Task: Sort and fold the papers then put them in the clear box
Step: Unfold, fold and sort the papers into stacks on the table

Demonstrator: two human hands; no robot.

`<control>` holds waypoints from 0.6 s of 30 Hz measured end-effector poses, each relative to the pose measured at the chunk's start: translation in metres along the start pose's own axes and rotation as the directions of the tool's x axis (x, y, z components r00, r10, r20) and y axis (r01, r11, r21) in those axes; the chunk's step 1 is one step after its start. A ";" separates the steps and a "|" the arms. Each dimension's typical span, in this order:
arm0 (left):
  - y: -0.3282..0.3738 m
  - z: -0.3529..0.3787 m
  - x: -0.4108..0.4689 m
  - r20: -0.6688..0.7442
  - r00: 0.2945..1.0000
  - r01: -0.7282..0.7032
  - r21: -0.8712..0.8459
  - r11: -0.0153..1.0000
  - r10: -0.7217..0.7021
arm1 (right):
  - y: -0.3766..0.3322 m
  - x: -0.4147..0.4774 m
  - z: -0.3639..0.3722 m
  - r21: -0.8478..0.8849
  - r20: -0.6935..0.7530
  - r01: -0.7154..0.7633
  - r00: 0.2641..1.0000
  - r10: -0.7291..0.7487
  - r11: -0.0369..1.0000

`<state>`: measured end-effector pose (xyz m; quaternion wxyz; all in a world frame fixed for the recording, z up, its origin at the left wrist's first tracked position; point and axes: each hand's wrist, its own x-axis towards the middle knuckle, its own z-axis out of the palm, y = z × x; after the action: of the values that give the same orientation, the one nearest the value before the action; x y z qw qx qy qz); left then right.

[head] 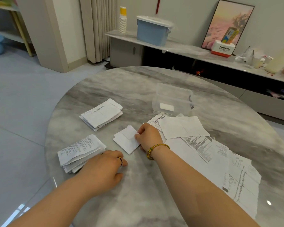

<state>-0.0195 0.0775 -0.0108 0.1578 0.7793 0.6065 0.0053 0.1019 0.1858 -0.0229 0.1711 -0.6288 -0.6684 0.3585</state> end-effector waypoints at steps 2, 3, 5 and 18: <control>0.000 0.001 0.001 -0.003 1.000 -0.005 0.004 1.000 0.005 | 0.000 0.001 0.004 -0.008 -0.034 -0.008 0.999 0.008 1.000; -0.001 0.001 0.002 -0.007 1.000 -0.007 0.005 1.000 0.007 | 0.000 0.001 0.006 -0.004 -0.046 -0.015 0.999 0.014 1.000; -0.001 0.001 0.002 -0.014 1.000 -0.014 0.004 1.000 0.014 | -0.002 0.001 0.008 0.005 -0.065 -0.030 0.997 0.031 1.000; -0.002 0.000 0.001 -0.013 1.000 -0.010 -0.042 0.999 0.009 | -0.003 -0.018 -0.023 -0.330 -0.214 0.092 0.962 -0.170 0.939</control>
<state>-0.0214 0.0790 -0.0115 0.1703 0.7786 0.6035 0.0237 0.1178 0.1742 -0.0007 0.1708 -0.6405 -0.7324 0.1555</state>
